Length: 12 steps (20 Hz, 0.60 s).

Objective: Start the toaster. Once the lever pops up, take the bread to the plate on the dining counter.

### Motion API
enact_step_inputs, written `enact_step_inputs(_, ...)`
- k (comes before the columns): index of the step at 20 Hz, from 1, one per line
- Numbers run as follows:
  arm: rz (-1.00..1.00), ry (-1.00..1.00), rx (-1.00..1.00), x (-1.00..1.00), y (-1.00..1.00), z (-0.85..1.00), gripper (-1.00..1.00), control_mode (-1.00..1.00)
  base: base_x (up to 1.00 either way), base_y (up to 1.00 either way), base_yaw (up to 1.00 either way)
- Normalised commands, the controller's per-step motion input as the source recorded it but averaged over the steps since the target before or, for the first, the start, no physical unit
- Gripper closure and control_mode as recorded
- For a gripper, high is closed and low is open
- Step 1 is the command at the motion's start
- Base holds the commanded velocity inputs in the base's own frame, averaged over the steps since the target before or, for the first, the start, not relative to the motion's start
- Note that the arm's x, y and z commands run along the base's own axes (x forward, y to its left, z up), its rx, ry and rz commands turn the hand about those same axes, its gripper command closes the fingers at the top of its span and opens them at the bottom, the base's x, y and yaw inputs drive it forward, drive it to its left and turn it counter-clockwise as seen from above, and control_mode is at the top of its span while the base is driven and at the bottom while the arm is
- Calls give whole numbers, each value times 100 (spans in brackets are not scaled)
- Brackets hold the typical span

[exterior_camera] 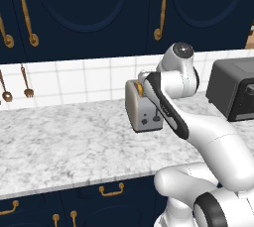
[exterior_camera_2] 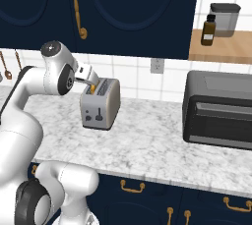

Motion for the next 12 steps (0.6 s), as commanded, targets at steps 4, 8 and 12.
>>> enact_step_inputs(4,0,0,0,0,0,0,-100,-100,0,0,0)
enact_step_inputs(8,0,0,0,0,0,0,-100,-100,0,0,0)
enact_step_inputs(12,0,0,0,0,0,0,-100,-100,0,0,0)
